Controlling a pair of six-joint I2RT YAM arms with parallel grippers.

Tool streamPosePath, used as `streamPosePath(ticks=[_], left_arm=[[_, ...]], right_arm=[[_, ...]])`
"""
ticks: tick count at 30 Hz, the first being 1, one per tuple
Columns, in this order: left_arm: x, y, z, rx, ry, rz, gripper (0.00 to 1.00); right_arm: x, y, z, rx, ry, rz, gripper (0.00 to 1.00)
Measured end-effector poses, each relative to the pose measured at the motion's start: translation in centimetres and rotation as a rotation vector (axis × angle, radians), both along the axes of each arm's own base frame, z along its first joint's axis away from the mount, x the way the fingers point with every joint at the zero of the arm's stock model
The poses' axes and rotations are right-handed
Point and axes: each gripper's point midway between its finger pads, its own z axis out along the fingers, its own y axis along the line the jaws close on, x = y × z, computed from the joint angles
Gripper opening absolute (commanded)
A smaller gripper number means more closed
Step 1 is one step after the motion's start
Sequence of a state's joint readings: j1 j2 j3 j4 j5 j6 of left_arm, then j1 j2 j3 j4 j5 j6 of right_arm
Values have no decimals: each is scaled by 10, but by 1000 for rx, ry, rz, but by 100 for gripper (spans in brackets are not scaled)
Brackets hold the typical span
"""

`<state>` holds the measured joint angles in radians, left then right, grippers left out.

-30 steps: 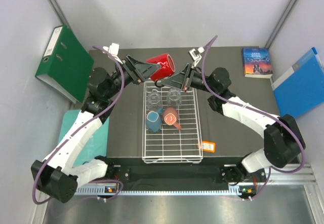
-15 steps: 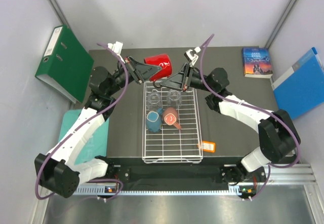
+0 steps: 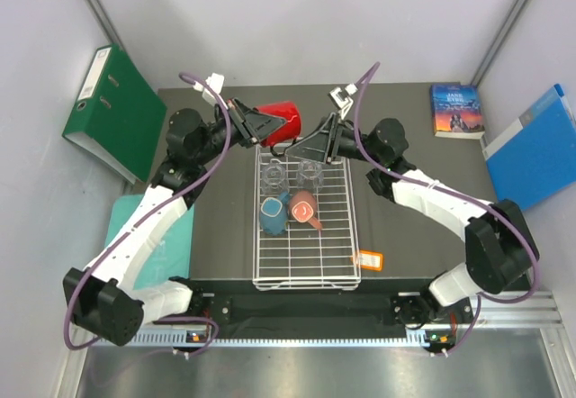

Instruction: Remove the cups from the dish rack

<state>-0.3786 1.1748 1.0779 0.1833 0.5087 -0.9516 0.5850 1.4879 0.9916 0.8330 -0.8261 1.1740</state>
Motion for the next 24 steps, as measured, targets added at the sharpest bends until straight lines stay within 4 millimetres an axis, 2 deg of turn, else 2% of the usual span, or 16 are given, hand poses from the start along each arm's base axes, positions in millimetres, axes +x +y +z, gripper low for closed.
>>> streamPosePath(ticks=[5, 8, 13, 16, 19, 22, 24], left_arm=[[18, 21, -2, 43, 27, 100, 0], [41, 43, 6, 83, 42, 208, 0], [102, 85, 21, 207, 88, 423, 0], [145, 112, 16, 324, 154, 568, 0], [179, 137, -18, 486, 268, 685, 0], [202, 156, -79, 680, 398, 735, 0], [204, 165, -130, 804, 502, 724, 0]], right_arm=[[5, -6, 0, -58, -26, -50, 100], [17, -13, 2, -119, -47, -126, 100], [44, -31, -1, -273, -54, -326, 100], [63, -46, -9, -402, -35, -451, 100], [77, -65, -19, -536, -13, -565, 100], [85, -84, -35, -655, 4, -651, 100], [85, -96, -49, -735, 21, -684, 100]])
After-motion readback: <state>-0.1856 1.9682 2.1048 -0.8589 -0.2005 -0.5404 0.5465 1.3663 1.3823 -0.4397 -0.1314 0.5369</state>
